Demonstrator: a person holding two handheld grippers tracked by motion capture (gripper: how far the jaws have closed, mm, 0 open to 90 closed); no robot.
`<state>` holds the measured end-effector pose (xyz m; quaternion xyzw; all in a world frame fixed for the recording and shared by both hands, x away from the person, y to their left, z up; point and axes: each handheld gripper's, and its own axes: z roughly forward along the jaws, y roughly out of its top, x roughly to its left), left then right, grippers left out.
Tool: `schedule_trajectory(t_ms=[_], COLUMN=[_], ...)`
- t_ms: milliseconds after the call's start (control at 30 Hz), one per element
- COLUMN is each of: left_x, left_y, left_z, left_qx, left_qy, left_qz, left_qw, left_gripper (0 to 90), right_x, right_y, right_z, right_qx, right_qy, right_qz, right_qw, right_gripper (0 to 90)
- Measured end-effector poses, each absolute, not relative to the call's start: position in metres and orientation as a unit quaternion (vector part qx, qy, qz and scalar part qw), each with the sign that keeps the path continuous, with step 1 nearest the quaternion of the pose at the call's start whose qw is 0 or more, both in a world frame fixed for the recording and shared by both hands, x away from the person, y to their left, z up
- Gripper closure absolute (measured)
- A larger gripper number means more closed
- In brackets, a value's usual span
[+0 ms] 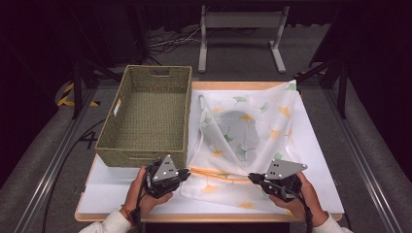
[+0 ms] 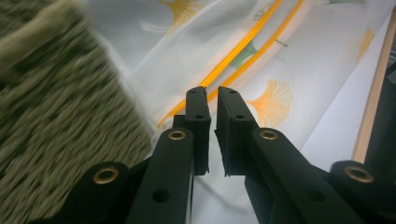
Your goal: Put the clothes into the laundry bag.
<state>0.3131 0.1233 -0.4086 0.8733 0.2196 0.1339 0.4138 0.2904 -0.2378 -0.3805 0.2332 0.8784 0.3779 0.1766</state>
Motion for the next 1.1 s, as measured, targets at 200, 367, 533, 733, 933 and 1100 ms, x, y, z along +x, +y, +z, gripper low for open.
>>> schedule_trajectory(t_ms=[200,367,533,733,933,1100], left_x=[0.306,0.304,0.305,0.304,0.299,0.300], left_y=[0.153,0.178,0.200,0.224,0.239,0.244], left_z=[-0.414,-0.420,-0.429,-0.437,-0.439,-0.440], left_qx=[0.869,0.861,0.850,0.837,0.821,0.816], left_qy=[0.234,0.258,0.283,0.311,0.333,0.339], left_qz=[0.149,0.163,0.191,0.187,0.191,0.194], left_qw=[0.411,0.407,0.401,0.410,0.424,0.427], left_gripper=[79.1,76.7,72.2,68.7,63.7,57.1], right_x=[0.294,0.298,0.300,0.304,0.304,0.306], right_y=[-0.236,-0.239,-0.243,-0.246,-0.249,-0.252], right_z=[-0.392,-0.402,-0.410,-0.415,-0.419,-0.422], right_qx=[0.239,0.245,0.251,0.253,0.254,0.262], right_qy=[0.884,0.888,0.892,0.893,0.896,0.895], right_qz=[0.361,0.346,0.334,0.329,0.323,0.324], right_qw=[0.176,0.176,0.172,0.172,0.168,0.161], right_gripper=[88.5,88.4,88.0,88.8,88.9,88.9])
